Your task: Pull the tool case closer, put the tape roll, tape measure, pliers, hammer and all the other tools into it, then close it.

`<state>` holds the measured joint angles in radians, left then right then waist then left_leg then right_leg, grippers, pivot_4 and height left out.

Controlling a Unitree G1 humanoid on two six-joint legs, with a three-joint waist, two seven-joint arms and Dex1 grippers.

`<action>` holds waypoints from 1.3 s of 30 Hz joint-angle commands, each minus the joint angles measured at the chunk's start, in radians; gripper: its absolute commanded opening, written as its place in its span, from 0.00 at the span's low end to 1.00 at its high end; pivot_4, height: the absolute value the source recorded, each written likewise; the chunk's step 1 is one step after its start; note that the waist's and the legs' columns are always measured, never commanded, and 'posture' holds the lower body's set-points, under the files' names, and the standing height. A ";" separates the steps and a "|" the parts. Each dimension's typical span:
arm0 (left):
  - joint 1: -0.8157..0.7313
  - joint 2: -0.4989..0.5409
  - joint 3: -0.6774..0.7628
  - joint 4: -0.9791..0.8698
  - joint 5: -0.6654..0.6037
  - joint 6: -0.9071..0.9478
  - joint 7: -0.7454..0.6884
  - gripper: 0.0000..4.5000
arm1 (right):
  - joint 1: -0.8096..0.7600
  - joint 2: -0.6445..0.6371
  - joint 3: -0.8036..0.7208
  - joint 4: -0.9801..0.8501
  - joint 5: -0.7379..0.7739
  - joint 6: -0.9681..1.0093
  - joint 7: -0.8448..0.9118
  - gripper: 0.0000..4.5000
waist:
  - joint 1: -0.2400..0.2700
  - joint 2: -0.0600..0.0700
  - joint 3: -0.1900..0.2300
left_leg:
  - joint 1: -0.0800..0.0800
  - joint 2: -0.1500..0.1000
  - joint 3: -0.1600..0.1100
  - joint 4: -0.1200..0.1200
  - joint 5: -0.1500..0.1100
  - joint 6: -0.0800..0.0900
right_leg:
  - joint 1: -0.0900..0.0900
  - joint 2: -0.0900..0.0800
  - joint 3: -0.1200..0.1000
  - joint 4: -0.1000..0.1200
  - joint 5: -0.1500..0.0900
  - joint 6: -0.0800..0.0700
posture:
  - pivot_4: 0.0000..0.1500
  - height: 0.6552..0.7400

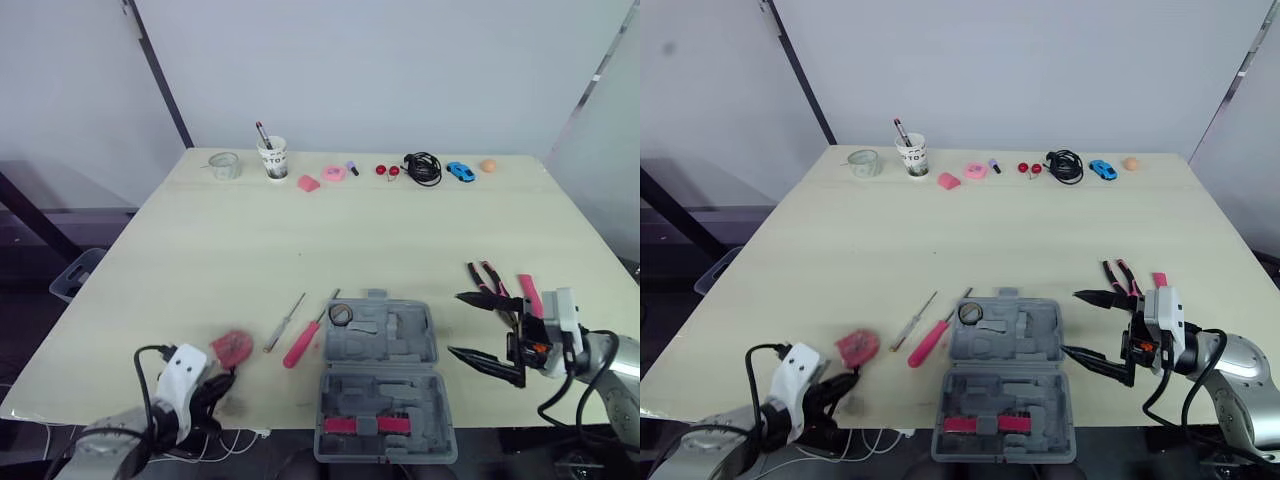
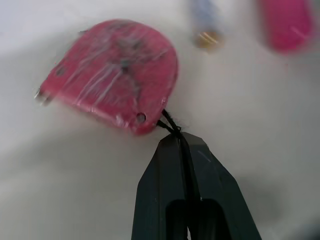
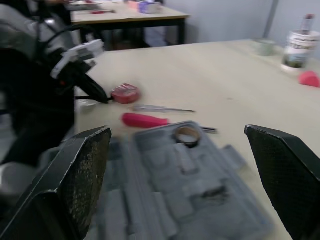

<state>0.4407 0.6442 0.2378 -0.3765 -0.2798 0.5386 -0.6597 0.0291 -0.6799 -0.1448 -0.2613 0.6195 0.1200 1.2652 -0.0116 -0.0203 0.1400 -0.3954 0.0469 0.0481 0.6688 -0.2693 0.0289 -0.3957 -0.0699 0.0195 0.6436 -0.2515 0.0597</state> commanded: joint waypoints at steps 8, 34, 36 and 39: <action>0.085 0.049 0.025 -0.071 -0.003 0.009 -0.046 0.01 | -0.057 -0.053 0.024 0.007 0.004 -0.009 0.114 1.00 | 0.003 0.000 0.000 | 0.000 0.000 -0.001 0.000 0.000 0.000 | 0.000 0.000 -0.001 -0.001 0.000 0.000 | 1.00 1.00; 0.109 0.128 0.145 0.008 -0.054 -0.207 -0.258 0.92 | -0.065 -0.035 0.042 0.062 -0.056 -0.079 0.123 1.00 | 0.003 0.000 0.003 | 0.000 0.000 -0.001 0.000 0.000 0.000 | -0.001 -0.001 -0.001 -0.001 0.000 -0.001 | 1.00 1.00; 0.092 0.164 0.141 0.056 -0.025 -0.260 -0.299 0.96 | -0.065 -0.034 0.042 0.063 -0.057 -0.082 0.120 1.00 | 0.004 0.000 0.003 | 0.000 0.000 -0.001 0.000 0.000 0.000 | -0.001 -0.001 -0.002 -0.001 0.000 -0.001 | 1.00 1.00; 0.024 0.237 0.105 0.125 0.035 -0.320 -0.326 0.96 | -0.065 -0.030 0.041 0.063 -0.060 -0.087 0.113 1.00 | 0.005 0.000 0.004 | 0.000 0.000 -0.001 0.000 0.000 0.000 | -0.001 -0.001 -0.002 -0.001 0.000 -0.001 | 1.00 1.00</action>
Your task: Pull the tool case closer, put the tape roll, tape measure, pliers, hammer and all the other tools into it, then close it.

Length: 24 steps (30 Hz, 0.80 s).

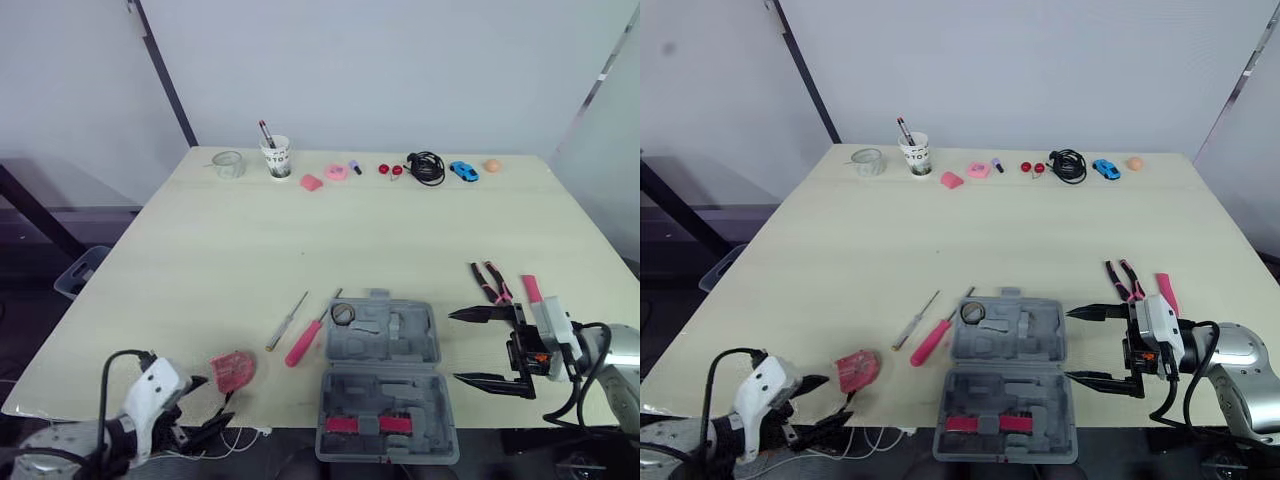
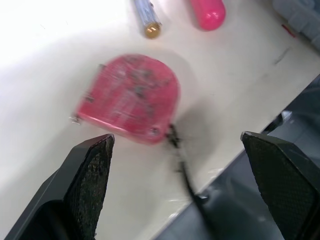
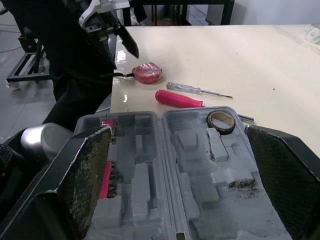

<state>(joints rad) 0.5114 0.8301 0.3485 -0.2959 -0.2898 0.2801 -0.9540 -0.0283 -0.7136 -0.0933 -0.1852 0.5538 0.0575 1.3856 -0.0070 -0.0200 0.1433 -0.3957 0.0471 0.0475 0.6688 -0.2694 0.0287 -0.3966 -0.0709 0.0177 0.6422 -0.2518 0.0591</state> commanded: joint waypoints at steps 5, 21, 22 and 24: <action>-0.200 0.087 -0.096 0.133 0.079 -0.076 -0.061 0.96 | 0.000 0.017 -0.006 -0.022 0.001 -0.029 -0.024 1.00 | 0.006 0.000 0.001 | 0.000 0.000 0.000 0.000 0.000 0.000 | 0.000 0.000 0.000 0.000 0.000 0.000 | 1.00 1.00; -0.366 0.021 -0.287 0.326 0.158 -0.158 -0.054 0.96 | -0.001 0.012 -0.016 -0.035 0.007 -0.028 -0.059 1.00 | 0.001 0.000 0.002 | -0.001 -0.003 0.001 0.000 0.000 0.000 | 0.000 0.002 0.000 0.000 0.000 0.001 | 1.00 1.00; -0.376 0.012 -0.288 0.342 0.158 -0.159 -0.046 0.96 | 0.000 0.010 -0.017 -0.037 0.008 -0.027 -0.060 1.00 | 0.003 0.000 0.002 | -0.001 -0.003 0.001 0.000 0.000 0.000 | 0.001 0.002 0.000 0.001 0.000 0.001 | 1.00 1.00; -0.390 0.007 -0.298 0.367 0.168 -0.171 -0.040 0.96 | 0.002 0.007 -0.019 -0.038 0.009 -0.027 -0.063 1.00 | 0.007 0.001 0.002 | -0.001 -0.004 0.000 0.000 0.000 0.000 | 0.001 0.002 0.000 0.001 0.000 0.001 | 1.00 1.00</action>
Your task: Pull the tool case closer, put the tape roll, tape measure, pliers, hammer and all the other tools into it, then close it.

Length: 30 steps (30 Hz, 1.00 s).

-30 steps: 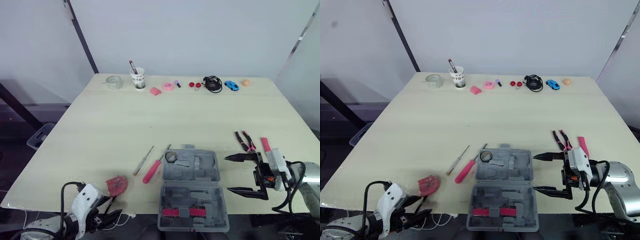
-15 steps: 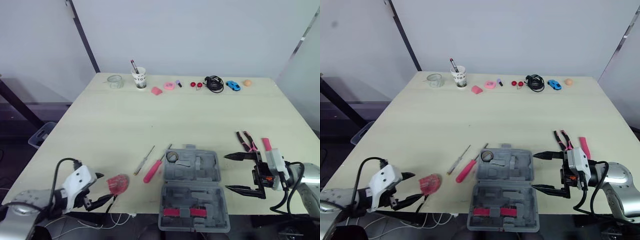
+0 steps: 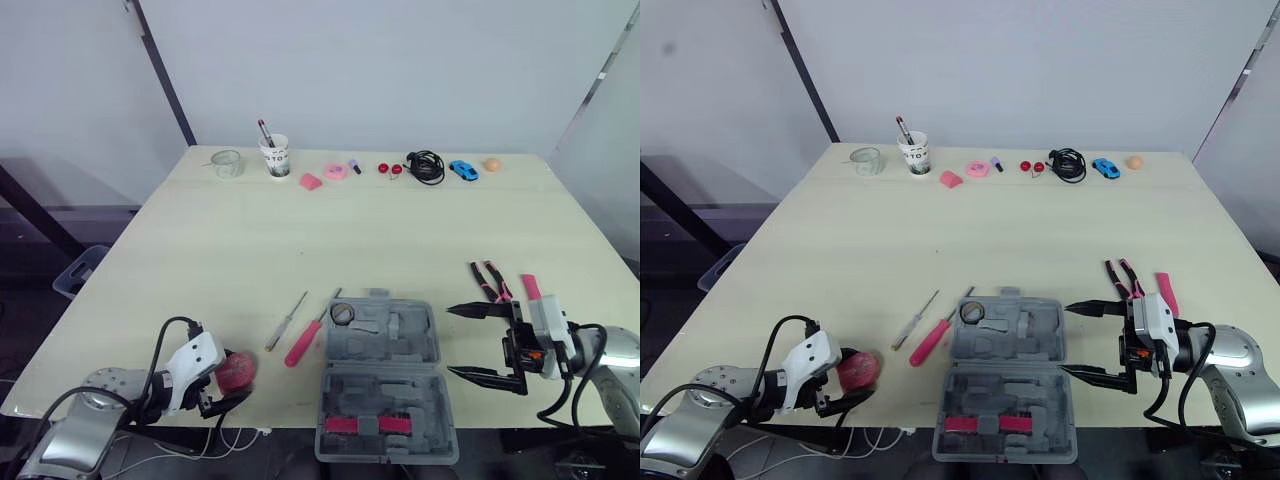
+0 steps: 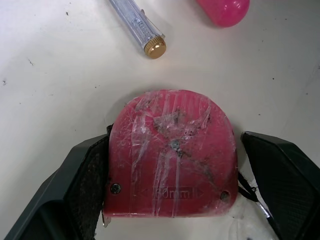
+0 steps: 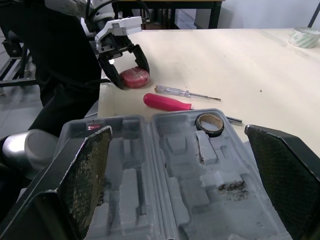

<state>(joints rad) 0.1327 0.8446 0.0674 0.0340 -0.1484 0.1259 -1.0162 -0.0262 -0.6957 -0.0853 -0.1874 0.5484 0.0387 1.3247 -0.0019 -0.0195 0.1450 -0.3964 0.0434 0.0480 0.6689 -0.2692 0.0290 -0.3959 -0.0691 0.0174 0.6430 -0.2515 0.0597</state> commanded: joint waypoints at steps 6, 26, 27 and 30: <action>-0.027 -0.022 -0.033 0.063 0.023 -0.034 0.012 0.96 | 0.011 -0.019 -0.032 -0.042 0.014 -0.012 -0.009 1.00 | 0.016 0.001 0.000 | 0.000 0.000 0.000 0.000 0.000 0.000 | 0.000 0.000 0.000 0.000 0.000 0.000 | 1.00 1.00; -0.277 0.108 -0.098 0.093 -0.013 -0.099 -0.256 0.67 | -0.029 0.002 -0.016 -0.041 0.023 0.039 -0.071 1.00 | 0.017 0.000 0.000 | -0.001 -0.001 0.002 0.001 0.000 0.000 | 0.000 0.001 -0.002 0.000 0.000 0.000 | 1.00 1.00; -0.337 0.108 -0.112 0.111 -0.018 -0.100 -0.296 0.67 | -0.033 0.003 -0.013 -0.040 0.011 0.060 -0.101 1.00 | 0.018 0.000 0.000 | -0.001 -0.001 0.002 0.001 0.000 0.000 | 0.000 0.001 -0.002 0.000 0.000 0.000 | 1.00 1.00; -0.502 0.099 -0.175 0.188 0.007 -0.154 -0.407 0.67 | -0.038 0.005 -0.008 -0.067 0.040 0.166 -0.169 1.00 | 0.017 0.000 0.001 | -0.002 -0.002 0.002 0.001 0.000 0.000 | 0.000 0.001 -0.002 0.000 0.000 0.001 | 1.00 1.00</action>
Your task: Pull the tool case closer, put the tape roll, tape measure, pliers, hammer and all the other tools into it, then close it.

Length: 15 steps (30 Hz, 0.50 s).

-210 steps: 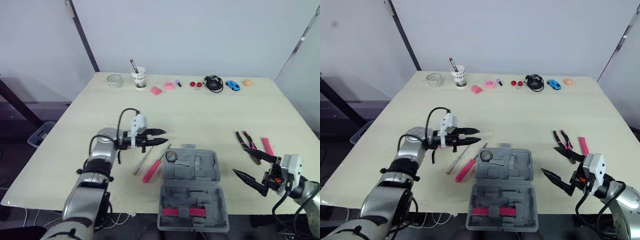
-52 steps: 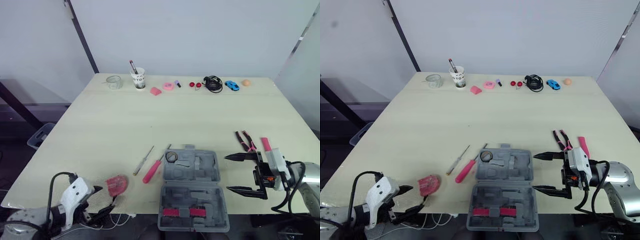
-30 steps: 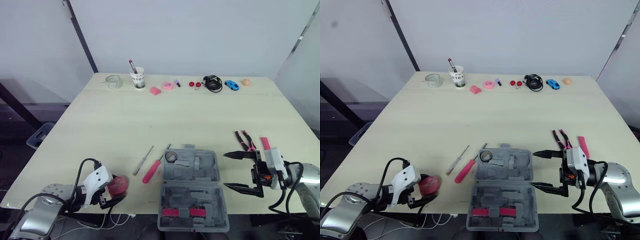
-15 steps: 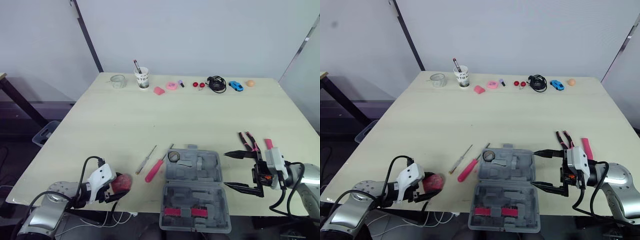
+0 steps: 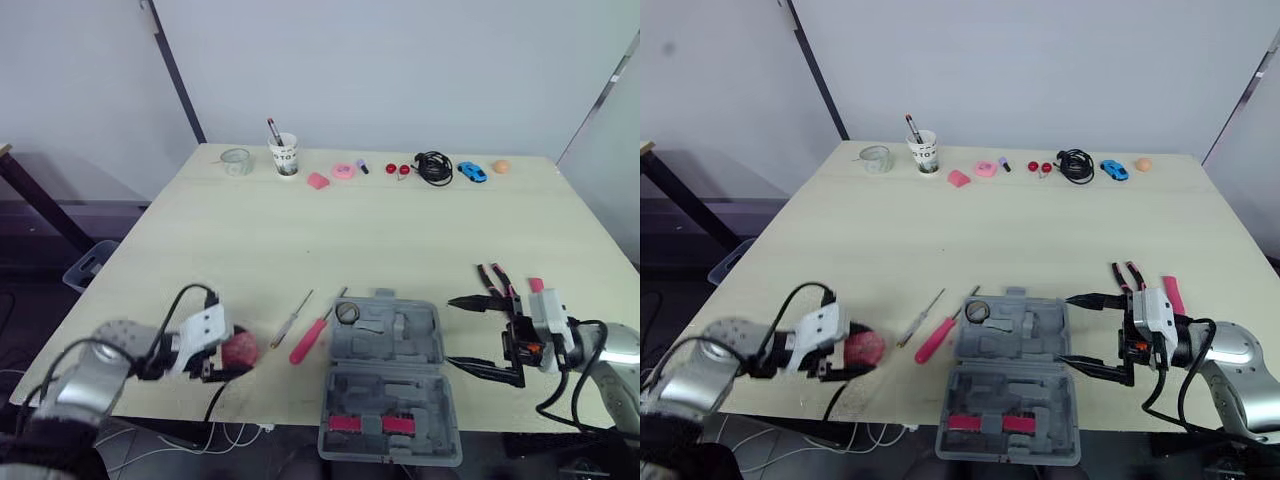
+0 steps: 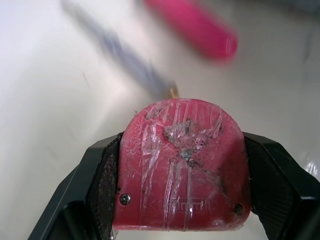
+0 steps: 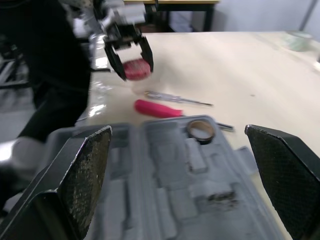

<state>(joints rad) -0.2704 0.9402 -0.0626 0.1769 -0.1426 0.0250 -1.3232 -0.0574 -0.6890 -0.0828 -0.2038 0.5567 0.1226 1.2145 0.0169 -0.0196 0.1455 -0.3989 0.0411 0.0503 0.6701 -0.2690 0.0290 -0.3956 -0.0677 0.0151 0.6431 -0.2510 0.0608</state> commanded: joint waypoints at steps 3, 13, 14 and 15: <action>-0.245 -0.041 -0.110 0.105 0.026 -0.099 -0.166 0.67 | -0.026 0.008 -0.012 -0.091 0.044 0.176 -0.148 1.00 | -0.003 0.000 0.000 | 0.000 0.000 0.000 0.000 0.000 0.000 | 0.000 0.001 0.001 0.000 0.002 0.003 | 1.00 1.00; -0.552 -0.317 -0.246 0.246 0.056 -0.161 -0.208 0.67 | -0.133 0.077 -0.022 -0.245 0.266 0.640 -0.506 1.00 | -0.003 -0.001 0.001 | -0.002 0.001 -0.002 0.001 0.000 0.000 | 0.000 0.004 0.002 0.000 0.002 0.003 | 1.00 1.00; -0.569 -0.337 -0.250 0.264 0.059 -0.169 -0.206 0.67 | -0.146 0.080 -0.023 -0.252 0.296 0.692 -0.537 1.00 | -0.003 -0.001 0.001 | -0.002 0.001 -0.002 0.001 0.000 0.000 | 0.000 0.004 0.002 0.000 0.002 0.003 | 1.00 1.00; -0.592 -0.367 -0.258 0.282 0.067 -0.182 -0.198 0.67 | -0.167 0.097 -0.027 -0.256 0.346 0.756 -0.590 1.00 | -0.003 -0.002 0.001 | -0.003 0.001 -0.002 0.001 0.000 0.000 | 0.000 0.004 0.002 0.000 0.002 0.003 | 1.00 1.00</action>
<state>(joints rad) -0.8304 0.5904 -0.3231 0.4470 -0.0795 -0.1275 -1.5208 -0.1963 -0.6045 -0.0883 -0.4161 0.8191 0.7923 0.6923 0.0135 -0.0212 0.1466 -0.4018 0.0416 0.0477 0.6709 -0.2690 0.0291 -0.3961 -0.0637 0.0168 0.6430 -0.2491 0.0641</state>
